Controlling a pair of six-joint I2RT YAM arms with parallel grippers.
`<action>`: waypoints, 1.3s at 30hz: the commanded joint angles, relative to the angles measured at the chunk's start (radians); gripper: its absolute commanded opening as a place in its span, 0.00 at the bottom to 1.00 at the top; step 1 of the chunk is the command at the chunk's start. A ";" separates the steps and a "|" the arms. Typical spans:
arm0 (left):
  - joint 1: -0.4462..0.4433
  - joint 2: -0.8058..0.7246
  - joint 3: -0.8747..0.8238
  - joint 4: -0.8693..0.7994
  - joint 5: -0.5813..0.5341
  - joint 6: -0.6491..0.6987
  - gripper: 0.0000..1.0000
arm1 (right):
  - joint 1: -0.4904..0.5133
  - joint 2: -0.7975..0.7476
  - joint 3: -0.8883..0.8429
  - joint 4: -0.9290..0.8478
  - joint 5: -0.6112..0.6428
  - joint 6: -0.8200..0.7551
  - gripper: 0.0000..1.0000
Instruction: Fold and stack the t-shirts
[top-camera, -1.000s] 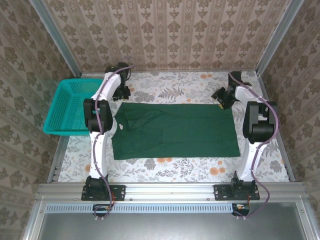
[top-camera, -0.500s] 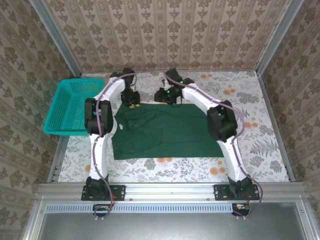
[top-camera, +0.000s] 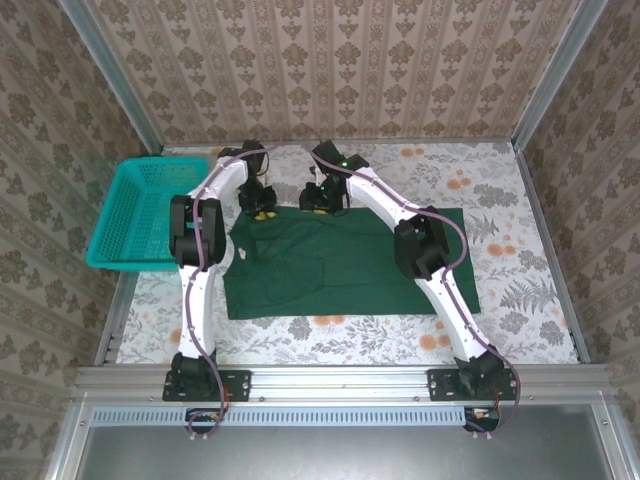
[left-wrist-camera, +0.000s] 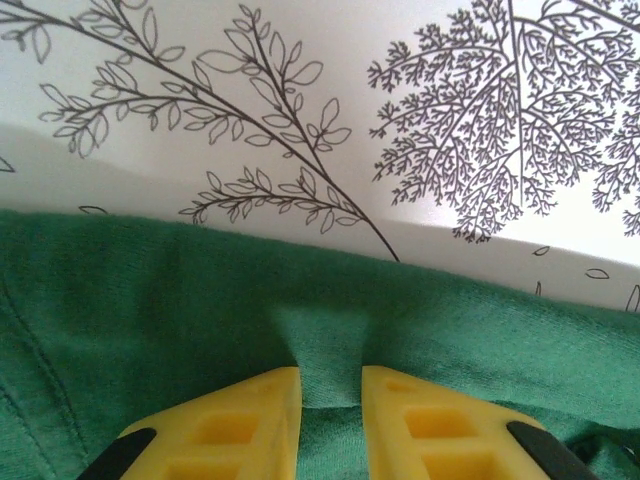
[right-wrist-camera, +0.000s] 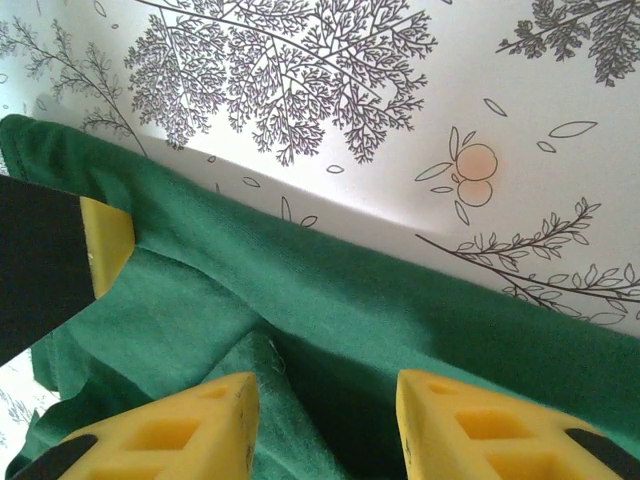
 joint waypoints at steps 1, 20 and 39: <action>-0.002 0.033 -0.008 -0.021 -0.022 0.014 0.24 | 0.010 0.030 0.032 -0.053 0.011 -0.019 0.43; 0.015 0.043 -0.015 -0.026 -0.024 0.018 0.24 | 0.041 0.017 -0.006 -0.050 -0.055 -0.051 0.19; 0.018 0.071 0.014 -0.043 -0.053 0.024 0.23 | 0.041 -0.140 -0.221 -0.005 -0.161 -0.169 0.00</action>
